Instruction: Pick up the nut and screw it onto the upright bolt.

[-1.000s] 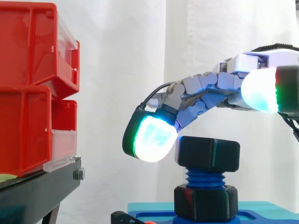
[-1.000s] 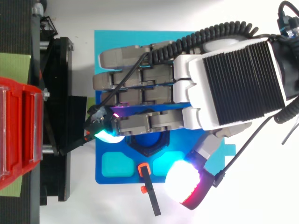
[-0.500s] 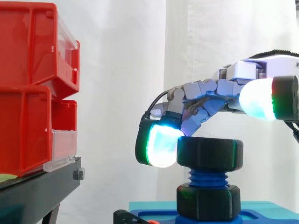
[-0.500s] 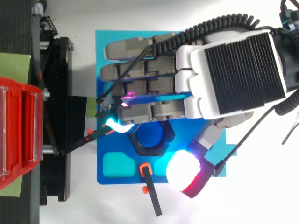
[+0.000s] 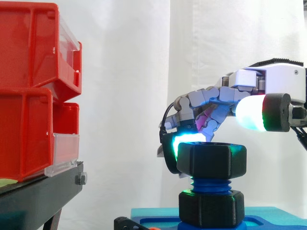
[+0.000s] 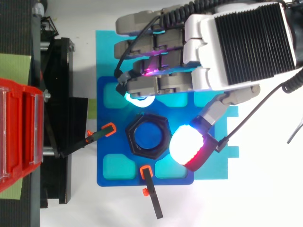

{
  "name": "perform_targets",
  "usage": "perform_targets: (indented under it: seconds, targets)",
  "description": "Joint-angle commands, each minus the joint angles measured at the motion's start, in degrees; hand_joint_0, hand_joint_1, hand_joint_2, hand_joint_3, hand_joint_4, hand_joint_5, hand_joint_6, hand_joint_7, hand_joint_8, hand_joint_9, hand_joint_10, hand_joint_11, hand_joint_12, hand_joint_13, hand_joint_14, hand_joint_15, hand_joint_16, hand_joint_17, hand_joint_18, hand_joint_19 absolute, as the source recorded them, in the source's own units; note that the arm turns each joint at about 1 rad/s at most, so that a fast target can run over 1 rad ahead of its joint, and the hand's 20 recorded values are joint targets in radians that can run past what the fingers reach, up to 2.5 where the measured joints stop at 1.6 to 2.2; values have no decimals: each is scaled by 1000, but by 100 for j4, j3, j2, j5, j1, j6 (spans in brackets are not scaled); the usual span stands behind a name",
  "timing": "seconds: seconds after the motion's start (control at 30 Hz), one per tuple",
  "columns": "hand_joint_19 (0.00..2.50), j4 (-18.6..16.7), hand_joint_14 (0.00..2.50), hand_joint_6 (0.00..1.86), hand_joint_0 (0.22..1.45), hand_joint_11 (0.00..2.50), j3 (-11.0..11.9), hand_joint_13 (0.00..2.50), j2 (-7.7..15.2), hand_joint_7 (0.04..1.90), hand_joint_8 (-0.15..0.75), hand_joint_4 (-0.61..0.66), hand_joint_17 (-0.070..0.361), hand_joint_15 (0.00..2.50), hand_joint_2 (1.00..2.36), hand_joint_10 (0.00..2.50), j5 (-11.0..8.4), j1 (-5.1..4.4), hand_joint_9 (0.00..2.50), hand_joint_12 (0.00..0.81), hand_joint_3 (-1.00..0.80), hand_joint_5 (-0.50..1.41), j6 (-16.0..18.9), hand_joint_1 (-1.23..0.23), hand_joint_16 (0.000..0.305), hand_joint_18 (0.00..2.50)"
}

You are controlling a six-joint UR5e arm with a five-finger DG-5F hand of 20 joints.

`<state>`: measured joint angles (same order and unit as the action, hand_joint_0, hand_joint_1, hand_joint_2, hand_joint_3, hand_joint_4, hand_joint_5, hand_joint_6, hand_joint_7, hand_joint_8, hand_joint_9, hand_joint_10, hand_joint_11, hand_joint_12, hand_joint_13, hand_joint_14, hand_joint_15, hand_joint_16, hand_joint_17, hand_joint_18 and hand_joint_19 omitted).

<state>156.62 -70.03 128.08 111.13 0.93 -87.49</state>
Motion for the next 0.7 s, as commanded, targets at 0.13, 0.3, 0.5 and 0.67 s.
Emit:
perform_targets:
  seconds: [0.13,0.3,0.5,0.67]
  targets:
    - [4,-18,0,500,462,0,7,763,-2,1524,253,119,55,0,1000,0,49,65,1053,202,-500,49,4,-128,25,469]
    - [16,18,0,504,451,0,306,682,-2,1173,236,248,61,0,1000,0,137,127,936,216,-500,-34,12,-113,27,430]
    - [25,176,0,503,444,0,675,621,6,792,227,201,68,0,1000,0,506,188,842,236,-500,-89,12,-102,30,371]
    - [13,158,0,502,443,0,693,573,6,689,214,197,71,0,1000,0,515,153,781,237,-500,-103,12,-98,31,331]
